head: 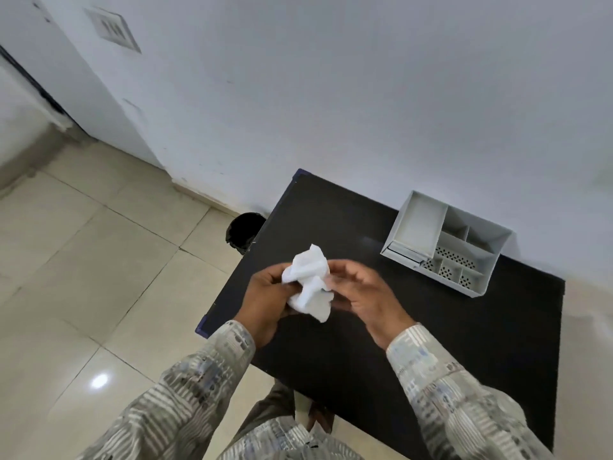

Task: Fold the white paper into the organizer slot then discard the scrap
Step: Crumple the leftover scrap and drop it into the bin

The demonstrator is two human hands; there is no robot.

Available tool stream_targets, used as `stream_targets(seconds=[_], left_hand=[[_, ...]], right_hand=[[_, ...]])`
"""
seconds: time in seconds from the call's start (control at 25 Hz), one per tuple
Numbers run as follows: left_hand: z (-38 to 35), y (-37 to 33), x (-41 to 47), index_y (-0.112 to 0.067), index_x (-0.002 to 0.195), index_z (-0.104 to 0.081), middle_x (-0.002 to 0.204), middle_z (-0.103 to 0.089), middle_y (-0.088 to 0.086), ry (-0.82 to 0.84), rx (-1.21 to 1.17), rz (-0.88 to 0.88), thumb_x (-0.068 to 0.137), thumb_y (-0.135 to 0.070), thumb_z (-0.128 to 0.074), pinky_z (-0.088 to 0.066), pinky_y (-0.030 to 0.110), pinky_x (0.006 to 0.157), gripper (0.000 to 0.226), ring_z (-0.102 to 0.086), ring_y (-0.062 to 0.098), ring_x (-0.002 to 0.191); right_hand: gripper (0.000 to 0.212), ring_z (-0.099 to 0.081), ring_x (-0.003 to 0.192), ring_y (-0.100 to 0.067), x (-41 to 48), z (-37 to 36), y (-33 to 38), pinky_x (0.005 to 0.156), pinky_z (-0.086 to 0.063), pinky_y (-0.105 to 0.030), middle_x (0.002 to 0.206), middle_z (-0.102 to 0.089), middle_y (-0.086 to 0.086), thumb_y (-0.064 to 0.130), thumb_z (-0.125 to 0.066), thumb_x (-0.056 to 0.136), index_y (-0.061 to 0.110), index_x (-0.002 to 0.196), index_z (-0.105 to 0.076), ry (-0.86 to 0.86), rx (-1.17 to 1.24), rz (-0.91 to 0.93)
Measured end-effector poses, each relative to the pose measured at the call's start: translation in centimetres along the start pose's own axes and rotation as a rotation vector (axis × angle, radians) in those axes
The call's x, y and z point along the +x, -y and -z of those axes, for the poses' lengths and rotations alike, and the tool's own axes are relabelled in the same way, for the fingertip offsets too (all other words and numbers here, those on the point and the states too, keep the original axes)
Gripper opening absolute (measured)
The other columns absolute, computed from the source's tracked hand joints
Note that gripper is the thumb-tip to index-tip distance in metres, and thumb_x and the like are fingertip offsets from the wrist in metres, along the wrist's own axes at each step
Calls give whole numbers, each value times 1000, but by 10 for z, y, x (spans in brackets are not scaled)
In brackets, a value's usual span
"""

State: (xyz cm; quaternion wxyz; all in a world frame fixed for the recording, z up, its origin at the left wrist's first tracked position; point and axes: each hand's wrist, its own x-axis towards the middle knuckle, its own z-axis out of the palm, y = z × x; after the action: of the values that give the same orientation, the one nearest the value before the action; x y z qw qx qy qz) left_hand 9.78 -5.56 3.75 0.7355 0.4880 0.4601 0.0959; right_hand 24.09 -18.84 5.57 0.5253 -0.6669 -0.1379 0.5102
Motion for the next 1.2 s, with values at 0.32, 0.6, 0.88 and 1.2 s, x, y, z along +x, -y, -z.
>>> stream_targets(seconds=[0.32, 0.6, 0.88, 1.2], left_hand=[[2, -39, -76, -8, 107, -77, 91, -79, 14, 46, -220, -51, 102, -8, -61, -62, 30, 58, 17, -75, 22, 72], [63, -58, -98, -7, 96, -77, 65, -72, 7, -217, 133, -170, 93, -8, -66, -48, 26, 46, 12, -61, 13, 48], [190, -88, -78, -24, 120, -76, 107, -82, 12, -31, -65, -113, 105, -25, -62, -63, 49, 80, 21, -77, 34, 84], [377, -167, -28, -21, 122, -79, 123, -80, 1, 82, 69, -161, 107, -41, -56, -61, 49, 83, 33, -78, 32, 86]], right_hand=[[44, -76, 113, -18, -67, -30, 41, 96, -63, -43, 118, -80, 3, 20, -82, 88, 32, 128, -69, 120, -59, 179], [61, -70, 123, -14, -61, -106, 60, 109, -55, -44, 129, -76, 7, 17, -86, 84, 36, 138, -66, 275, -195, 278], [42, -69, 124, -22, 13, -225, 79, 110, -54, -48, 127, -76, 4, 9, -74, 93, 31, 128, -74, 184, -104, 231], [55, -66, 121, -5, 91, -409, 107, 102, -56, -22, 133, -69, 6, -6, -66, 89, 22, 137, -66, 17, -504, 577]])
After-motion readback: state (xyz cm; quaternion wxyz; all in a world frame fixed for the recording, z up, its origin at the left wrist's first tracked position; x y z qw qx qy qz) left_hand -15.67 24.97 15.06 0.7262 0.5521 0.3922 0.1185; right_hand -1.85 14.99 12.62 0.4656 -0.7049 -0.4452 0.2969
